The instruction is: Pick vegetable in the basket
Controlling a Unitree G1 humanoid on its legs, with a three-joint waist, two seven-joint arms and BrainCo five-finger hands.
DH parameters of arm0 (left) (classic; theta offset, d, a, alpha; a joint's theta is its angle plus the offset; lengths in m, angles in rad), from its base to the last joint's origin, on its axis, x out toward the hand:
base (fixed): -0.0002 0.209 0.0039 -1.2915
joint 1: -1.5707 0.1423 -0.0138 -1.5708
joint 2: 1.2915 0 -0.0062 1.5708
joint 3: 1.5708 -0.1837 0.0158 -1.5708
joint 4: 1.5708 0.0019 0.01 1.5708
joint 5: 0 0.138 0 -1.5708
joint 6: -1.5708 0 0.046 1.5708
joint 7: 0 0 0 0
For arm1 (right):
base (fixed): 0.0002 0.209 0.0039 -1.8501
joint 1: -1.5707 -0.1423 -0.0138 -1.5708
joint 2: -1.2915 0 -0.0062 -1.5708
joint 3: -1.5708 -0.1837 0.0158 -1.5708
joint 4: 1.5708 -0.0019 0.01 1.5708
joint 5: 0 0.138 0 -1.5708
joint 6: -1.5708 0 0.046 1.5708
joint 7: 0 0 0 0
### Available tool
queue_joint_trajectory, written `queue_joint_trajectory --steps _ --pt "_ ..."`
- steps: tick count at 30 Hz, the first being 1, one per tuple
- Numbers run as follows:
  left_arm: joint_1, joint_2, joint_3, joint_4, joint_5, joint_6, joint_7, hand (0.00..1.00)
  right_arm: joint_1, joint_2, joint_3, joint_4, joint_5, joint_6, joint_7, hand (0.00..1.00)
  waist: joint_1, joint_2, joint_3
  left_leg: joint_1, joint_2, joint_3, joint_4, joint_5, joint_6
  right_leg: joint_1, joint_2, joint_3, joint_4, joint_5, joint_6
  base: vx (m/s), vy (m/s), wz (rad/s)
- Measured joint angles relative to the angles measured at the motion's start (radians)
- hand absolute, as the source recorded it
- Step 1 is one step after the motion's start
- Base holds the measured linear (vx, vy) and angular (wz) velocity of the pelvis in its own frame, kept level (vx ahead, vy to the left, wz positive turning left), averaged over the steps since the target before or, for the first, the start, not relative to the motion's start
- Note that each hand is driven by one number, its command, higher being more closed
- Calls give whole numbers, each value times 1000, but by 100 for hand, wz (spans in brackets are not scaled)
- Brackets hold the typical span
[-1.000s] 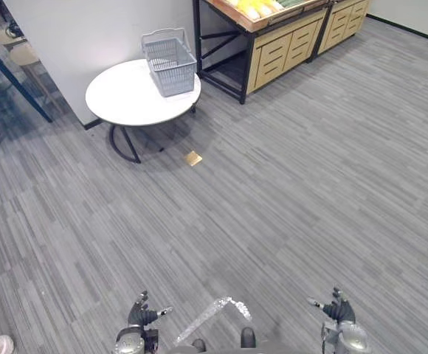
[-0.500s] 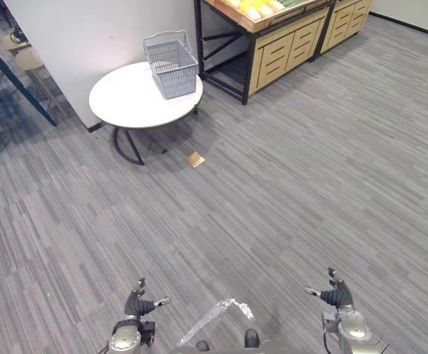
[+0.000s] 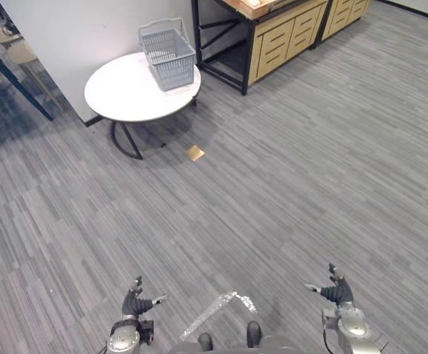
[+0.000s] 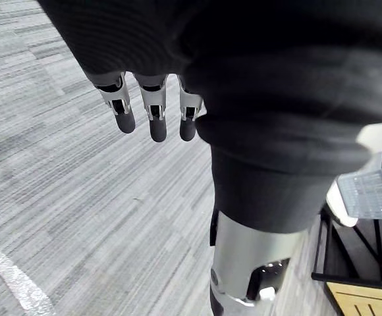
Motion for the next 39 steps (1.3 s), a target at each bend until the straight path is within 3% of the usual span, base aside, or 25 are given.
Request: queue_joint_trajectory --steps 2,5,8,10,11,12,13,14,15,16,18,19,21,23,25,27,29,30,31,32,33,35,36,37,39 --pt "-2 0 -1 -13 -11 -1 5 0 -1 1 2 -17 1 4 -3 0 0 -12 8 -2 -24 -7 40 -41 12 -52 -29 3 150 -73 27 138 97 7" --pt "-6 24 -16 -15 -23 1 14 0 6 15 29 -55 0 21 -16 0 -8 -27 35 79 -48 -40 61 -98 44 -229 -62 -13 609 -84 36 295 96 21" --pt "-20 36 -20 -13 -23 2 31 0 2 14 29 -88 0 21 -16 0 -13 -23 44 175 -38 -76 6 -125 53 -346 -52 -66 583 -131 3 477 15 29" --pt "-53 32 -23 -5 -25 1 34 0 -14 0 29 -102 0 20 -16 0 -34 7 62 217 0 -104 -36 -124 52 -412 -25 -91 474 -107 -3 534 -60 57" --pt "-86 25 -25 11 -26 1 37 0 -26 -19 32 -101 0 20 -16 0 -53 19 82 257 35 -125 -58 -121 46 -439 13 -119 326 -33 -23 593 -85 65" --pt "-105 26 -26 23 -26 0 45 0 -21 -27 39 -101 1 19 -16 0 -59 24 86 278 40 -143 -58 -112 12 -452 32 -108 146 88 -41 635 -101 58" --pt "-109 29 -26 24 -26 0 45 0 -16 -27 42 -103 0 19 -16 0 -62 8 80 290 40 -152 -58 -113 -12 -451 39 -101 75 144 -50 709 -154 65" --pt "-111 28 -31 40 -26 -2 45 0 1 -31 43 -103 0 20 -17 0 -75 1 75 324 48 -178 -37 -129 -45 -446 44 -70 43 363 -107 1008 -262 66" --pt "-150 12 -44 75 -25 -2 41 0 -23 -36 43 -100 0 27 -16 0 -88 42 97 297 81 -177 54 -52 -148 -468 40 -107 193 258 -151 1163 -322 74" --pt "-154 -11 -42 76 -25 -6 41 0 -21 -32 49 -105 0 28 -14 0 -86 43 99 246 67 -170 222 112 -155 -410 29 -121 226 173 -158 1016 -286 49" --pt "-125 -43 -38 77 -24 -16 33 0 -10 -24 78 -113 0 27 -12 0 -76 39 107 148 99 -159 535 319 -165 -245 34 -127 181 105 -166 752 -236 38" --pt "-112 -48 -39 73 -22 -20 19 0 0 -2 89 -151 1 24 -13 0 -72 44 108 56 155 -104 766 269 -140 -137 52 -131 127 85 -174 686 -223 25" --pt "-100 -51 -37 63 -22 -18 17 0 3 20 108 -199 10 14 -14 0 -46 25 117 -55 205 -27 903 202 -96 -22 63 -122 62 71 -183 444 -144 0" --pt "-88 -86 -37 45 -22 -18 3 0 20 26 106 -258 19 15 -13 0 -18 20 121 -218 253 62 844 110 -80 120 67 -129 -50 53 -155 537 -131 11" --pt "-70 -96 -52 33 -22 -17 0 0 16 24 104 -256 20 16 -14 0 -3 18 123 -282 239 126 643 92 -70 183 57 -120 -83 22 -159 478 -25 -4" --pt "-47 -93 -58 28 -22 -17 2 0 17 19 107 -251 19 19 -15 0 9 11 129 -312 187 131 330 105 -80 245 42 -102 -96 -28 -144 551 57 -18" --pt "-30 -94 -59 28 -22 -17 3 0 8 7 106 -225 17 18 -17 0 20 28 118 -307 148 114 -10 178 -133 300 45 -76 -123 -72 -107 471 118 -29" --pt "-29 -94 -59 28 -22 -17 3 0 -1 2 106 -205 15 18 -17 0 25 34 115 -311 145 111 -45 197 -129 312 47 -68 -130 -82 -90 560 208 -56" --pt "-27 -88 -58 29 -22 -16 5 0 -17 0 106 -163 7 25 -17 0 35 24 108 -307 115 95 -35 296 -74 345 17 -44 -126 -109 -49 599 256 -45" --pt "-18 -85 -58 29 -20 -17 5 0 -8 4 107 -169 -4 26 -16 0 33 -6 84 -307 74 98 -7 344 -12 338 -31 -25 -86 -133 -9 765 303 -35" --pt "-14 -84 -58 30 -19 -17 5 0 -7 8 105 -172 -7 25 -16 0 28 -19 79 -313 60 99 26 334 20 324 -56 -14 -39 -146 14 804 307 -9" --pt "-31 -84 -62 33 -17 -17 5 0 -4 16 98 -172 -27 25 -16 0 23 -54 74 -304 17 124 121 230 47 243 -109 21 211 -137 58 684 265 8" --pt "-40 -80 -63 33 -12 -16 5 0 -2 20 98 -173 -42 26 -17 0 17 -68 74 -254 -16 121 134 172 64 181 -137 35 418 -51 127 1332 372 48" --pt "-64 -33 -91 42 10 -15 23 0 -48 22 182 -272 -102 16 -18 0 -4 -54 78 38 -41 69 30 78 84 -79 -125 6 828 -72 6 1401 298 64" --pt "-70 -24 -92 46 12 -18 24 0 -63 21 187 -329 -131 3 -19 0 -19 -45 82 114 -17 60 19 70 69 -177 -105 -40 706 -106 -6 966 31 56"
